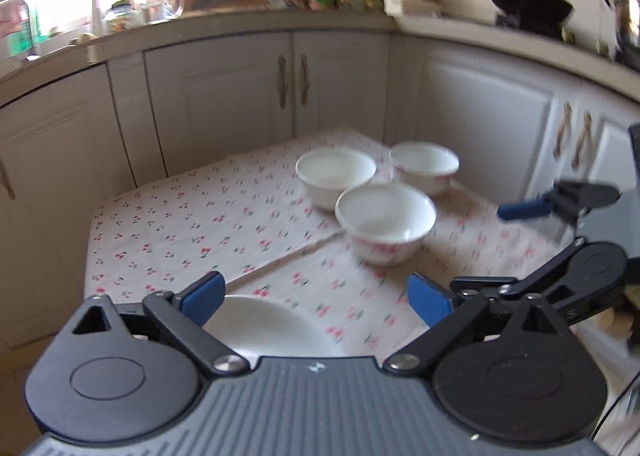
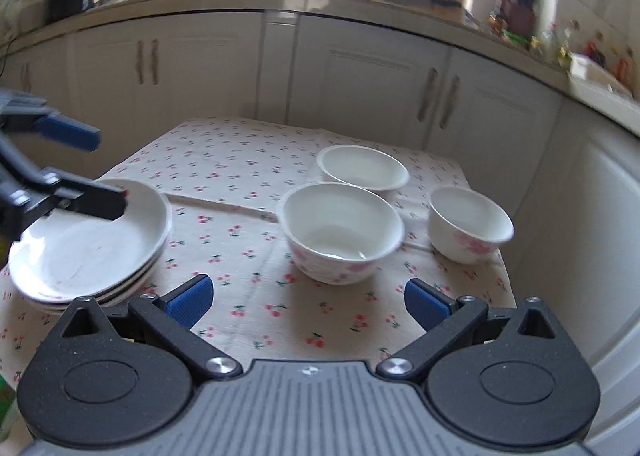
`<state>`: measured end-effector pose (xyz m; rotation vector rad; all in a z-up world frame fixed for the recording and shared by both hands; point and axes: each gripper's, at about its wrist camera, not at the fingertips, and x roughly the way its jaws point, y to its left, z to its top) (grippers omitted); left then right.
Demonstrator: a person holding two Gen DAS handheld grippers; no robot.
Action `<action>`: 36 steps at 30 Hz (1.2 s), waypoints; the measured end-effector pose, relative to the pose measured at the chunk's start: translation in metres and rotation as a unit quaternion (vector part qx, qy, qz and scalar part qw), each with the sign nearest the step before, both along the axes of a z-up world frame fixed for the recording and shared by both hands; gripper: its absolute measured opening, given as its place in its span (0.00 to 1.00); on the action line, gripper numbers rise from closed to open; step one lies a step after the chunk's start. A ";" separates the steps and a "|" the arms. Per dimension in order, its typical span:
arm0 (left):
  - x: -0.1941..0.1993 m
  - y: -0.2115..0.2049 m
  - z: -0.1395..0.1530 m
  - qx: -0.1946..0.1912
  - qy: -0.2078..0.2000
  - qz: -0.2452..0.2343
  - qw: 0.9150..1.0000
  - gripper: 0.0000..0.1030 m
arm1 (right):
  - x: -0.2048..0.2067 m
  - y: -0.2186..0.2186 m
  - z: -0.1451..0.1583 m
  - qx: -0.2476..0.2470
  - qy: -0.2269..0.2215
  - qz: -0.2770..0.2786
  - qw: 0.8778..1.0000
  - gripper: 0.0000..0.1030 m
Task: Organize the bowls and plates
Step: 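Grip a pink-flowered white bowl rim with the right tool while the left tool withdraws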
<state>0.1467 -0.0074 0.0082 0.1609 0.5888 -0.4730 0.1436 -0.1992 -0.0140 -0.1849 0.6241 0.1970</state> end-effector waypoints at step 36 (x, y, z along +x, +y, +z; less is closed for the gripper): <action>0.067 -0.133 -0.085 0.043 -0.017 0.019 0.999 0.85 | 0.152 -0.055 -0.017 0.072 0.104 0.114 0.985 0.72</action>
